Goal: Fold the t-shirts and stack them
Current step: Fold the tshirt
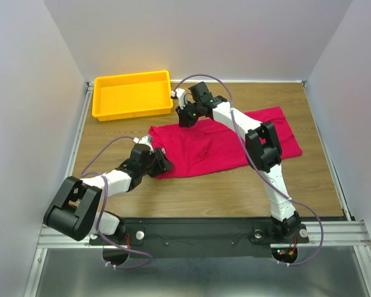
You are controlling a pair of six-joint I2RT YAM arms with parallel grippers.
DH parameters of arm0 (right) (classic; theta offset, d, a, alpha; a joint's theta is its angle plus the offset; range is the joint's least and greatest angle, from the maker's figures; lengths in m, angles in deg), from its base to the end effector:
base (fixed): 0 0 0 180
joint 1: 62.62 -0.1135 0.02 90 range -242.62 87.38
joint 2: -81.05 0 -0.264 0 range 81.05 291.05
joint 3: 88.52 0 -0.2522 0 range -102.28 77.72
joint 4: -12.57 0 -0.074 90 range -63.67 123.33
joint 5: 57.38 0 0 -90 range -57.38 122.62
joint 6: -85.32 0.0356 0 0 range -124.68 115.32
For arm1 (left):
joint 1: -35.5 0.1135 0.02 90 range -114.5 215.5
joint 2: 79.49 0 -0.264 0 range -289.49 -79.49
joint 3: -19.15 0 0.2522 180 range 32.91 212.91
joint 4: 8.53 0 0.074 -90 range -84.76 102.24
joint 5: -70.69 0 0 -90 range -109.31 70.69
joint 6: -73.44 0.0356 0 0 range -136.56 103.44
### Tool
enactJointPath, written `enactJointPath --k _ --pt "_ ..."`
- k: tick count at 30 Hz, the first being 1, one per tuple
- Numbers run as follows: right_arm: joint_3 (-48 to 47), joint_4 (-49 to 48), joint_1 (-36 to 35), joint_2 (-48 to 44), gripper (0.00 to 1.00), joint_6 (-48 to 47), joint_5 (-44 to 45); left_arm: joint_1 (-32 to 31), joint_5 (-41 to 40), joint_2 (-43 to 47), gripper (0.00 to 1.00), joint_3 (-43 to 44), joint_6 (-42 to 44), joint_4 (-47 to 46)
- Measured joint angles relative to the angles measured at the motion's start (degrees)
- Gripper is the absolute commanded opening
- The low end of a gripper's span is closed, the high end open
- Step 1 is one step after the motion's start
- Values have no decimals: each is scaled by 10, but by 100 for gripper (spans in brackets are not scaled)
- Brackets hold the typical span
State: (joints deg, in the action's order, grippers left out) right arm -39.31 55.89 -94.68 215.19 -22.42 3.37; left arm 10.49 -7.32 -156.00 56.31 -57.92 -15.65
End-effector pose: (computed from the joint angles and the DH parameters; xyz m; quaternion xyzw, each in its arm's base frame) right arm 0.4380 0.2949 0.2118 -0.4632 0.7764 0.2773 0.3252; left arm 0.2193 -0.1105 0.1523 -0.0739 0.8691 -0.3395 0.3520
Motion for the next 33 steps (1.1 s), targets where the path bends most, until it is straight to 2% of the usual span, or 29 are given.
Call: enactJointPath --k 2,7,12,16,20,21,22,27,33 --pt "-9 0 -3 9 18 -5 13 0 0 -1 58 0 0 -2" --pt "-20 1 -10 26 30 -7 54 0 0 -2 58 0 0 -3" --pt "-15 0 -9 22 32 -3 94 0 -2 4 59 0 1 5" --pt "72 1 3 -43 36 4 90 0 -16 42 63 0 8 45" --pt "168 1 35 -138 43 10 60 0 -49 120 74 10 24 101" --pt "203 2 51 -177 46 8 50 0 -57 147 80 16 28 112" --pt "235 0 66 -216 48 5 40 1 -73 172 81 23 32 124" --pt "358 -1 151 -363 50 -14 20 10 -115 243 80 24 31 158" --pt "452 -6 330 -428 51 -15 6 15 -101 245 79 -29 -4 168"
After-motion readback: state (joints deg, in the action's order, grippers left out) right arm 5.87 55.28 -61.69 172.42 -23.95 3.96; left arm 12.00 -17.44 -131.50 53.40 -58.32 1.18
